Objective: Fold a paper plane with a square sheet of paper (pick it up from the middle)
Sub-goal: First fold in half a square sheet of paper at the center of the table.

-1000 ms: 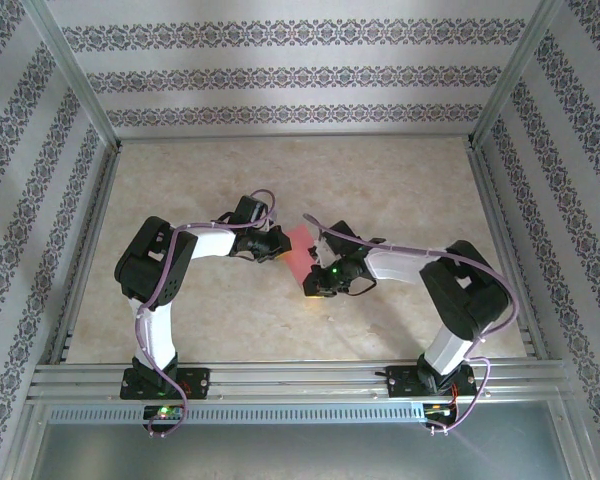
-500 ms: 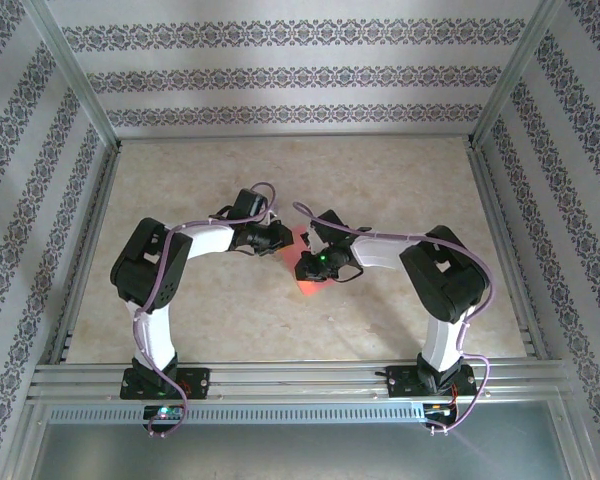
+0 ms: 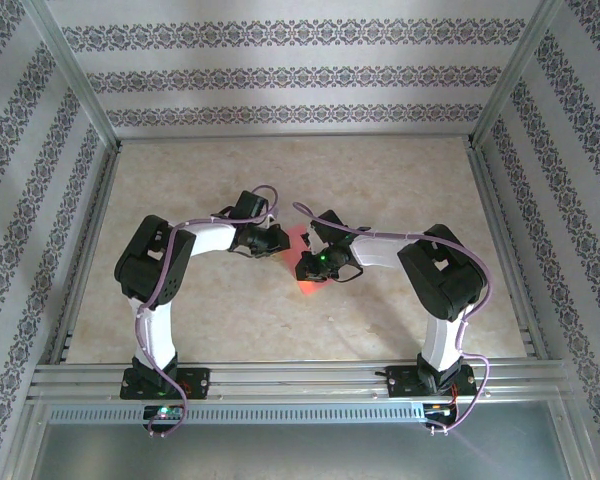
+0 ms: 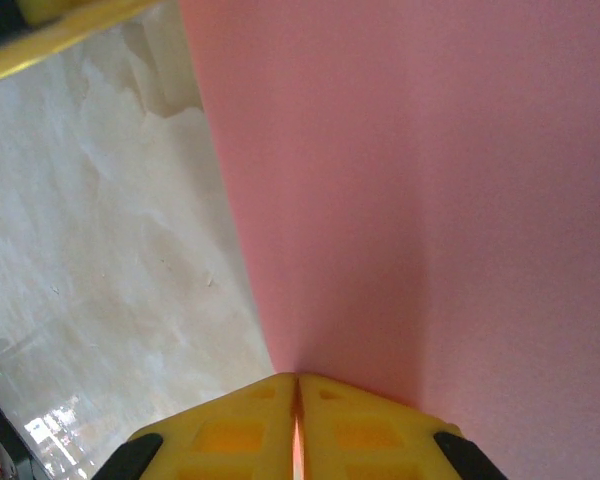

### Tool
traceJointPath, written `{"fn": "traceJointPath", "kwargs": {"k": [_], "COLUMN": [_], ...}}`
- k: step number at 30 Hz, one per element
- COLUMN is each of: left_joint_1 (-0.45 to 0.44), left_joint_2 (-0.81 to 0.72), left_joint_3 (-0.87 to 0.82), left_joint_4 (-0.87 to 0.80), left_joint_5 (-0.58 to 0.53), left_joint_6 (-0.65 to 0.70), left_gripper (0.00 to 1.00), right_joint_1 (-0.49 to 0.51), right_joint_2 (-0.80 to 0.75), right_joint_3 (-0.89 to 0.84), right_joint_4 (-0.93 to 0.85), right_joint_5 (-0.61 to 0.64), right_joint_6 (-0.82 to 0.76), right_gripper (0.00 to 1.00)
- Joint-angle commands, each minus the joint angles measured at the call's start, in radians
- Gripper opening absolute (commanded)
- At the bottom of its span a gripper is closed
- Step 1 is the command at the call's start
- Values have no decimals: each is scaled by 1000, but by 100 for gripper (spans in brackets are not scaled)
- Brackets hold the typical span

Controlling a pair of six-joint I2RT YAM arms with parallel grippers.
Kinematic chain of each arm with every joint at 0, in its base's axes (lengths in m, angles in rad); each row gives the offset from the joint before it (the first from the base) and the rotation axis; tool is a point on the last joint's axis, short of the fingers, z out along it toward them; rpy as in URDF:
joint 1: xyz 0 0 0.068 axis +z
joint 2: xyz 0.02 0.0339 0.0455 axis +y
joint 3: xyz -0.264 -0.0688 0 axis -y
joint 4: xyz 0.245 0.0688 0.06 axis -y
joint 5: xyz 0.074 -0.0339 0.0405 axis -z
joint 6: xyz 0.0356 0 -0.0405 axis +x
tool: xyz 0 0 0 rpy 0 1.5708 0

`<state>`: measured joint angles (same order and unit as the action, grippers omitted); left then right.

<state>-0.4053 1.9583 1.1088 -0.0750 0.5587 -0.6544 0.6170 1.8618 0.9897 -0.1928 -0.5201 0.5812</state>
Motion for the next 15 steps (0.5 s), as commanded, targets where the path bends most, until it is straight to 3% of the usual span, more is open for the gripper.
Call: {"fn": "traceJointPath", "kwargs": {"k": [1, 8, 15], "left_joint_1": [53, 124, 140], "left_joint_2": [30, 70, 11], "left_joint_3": [39, 166, 221], "left_joint_4": [-101, -249, -310], "left_joint_5": [-106, -196, -228], "left_joint_6": [82, 196, 213], "left_gripper": [16, 16, 16], "right_joint_1": [-12, -13, -14], "right_joint_2": [20, 1, -64], "right_joint_3": [-12, -28, -8], "right_joint_4": [-79, -60, 5], "right_joint_5": [37, 26, -23], "right_joint_6": [-3, 19, 79], "right_gripper": [12, 12, 12]}}
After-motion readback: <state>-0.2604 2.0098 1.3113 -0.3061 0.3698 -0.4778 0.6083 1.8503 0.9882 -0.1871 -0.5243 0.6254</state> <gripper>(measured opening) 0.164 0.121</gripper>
